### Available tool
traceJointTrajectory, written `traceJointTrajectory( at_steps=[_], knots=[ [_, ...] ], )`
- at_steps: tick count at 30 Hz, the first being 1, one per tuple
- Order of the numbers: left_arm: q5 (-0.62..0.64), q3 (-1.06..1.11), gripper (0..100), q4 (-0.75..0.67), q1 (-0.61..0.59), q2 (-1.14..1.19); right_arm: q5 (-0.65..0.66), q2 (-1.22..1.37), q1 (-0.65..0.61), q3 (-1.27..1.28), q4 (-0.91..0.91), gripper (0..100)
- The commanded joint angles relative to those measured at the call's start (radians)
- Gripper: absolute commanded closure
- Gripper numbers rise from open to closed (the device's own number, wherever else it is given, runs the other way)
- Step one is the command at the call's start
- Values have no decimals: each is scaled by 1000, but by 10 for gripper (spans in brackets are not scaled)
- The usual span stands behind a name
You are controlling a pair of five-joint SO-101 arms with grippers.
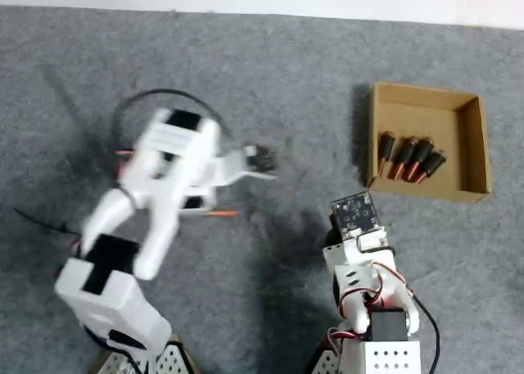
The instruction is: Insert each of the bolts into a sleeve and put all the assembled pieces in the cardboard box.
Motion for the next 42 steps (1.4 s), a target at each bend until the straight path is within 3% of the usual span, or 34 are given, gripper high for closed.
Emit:
traceJointTrajectory(
  at_steps=[1, 5, 9, 13, 16, 19, 21, 25, 28, 33, 37, 42],
  knots=[
    [-408, -73, 989, 63, -234, -58, 11, -10, 8, -8, -24, 994],
    [-413, -82, 989, -81, -377, -56, 12, -10, 8, -8, -24, 994],
    [-411, -74, 988, -109, -420, -39, 15, -10, 8, -7, -24, 994],
    [-273, -81, 851, -110, -421, 5, 15, -10, 8, -7, -22, 994],
    [-44, -91, 751, -147, -423, 12, 15, -10, 8, -5, -21, 994],
    [295, -148, 718, -209, -421, 7, 15, -10, 8, -5, -21, 994],
    [600, -196, 719, -213, -418, 12, 17, -10, 8, 5, -21, 994],
    [1361, -225, 719, -78, -441, 15, 17, -10, 8, 15, -24, 994],
    [1746, -220, 717, 29, -409, 15, 17, -10, 7, 15, -24, 994],
    [1889, -101, 719, 118, -340, 15, 17, -10, 7, 16, -21, 994],
    [2105, 7, 719, 118, -343, 15, 17, -10, 7, 16, -21, 994],
    [2186, 33, 719, 21, -343, 16, 17, -10, 5, 19, -21, 994]
  ],
)
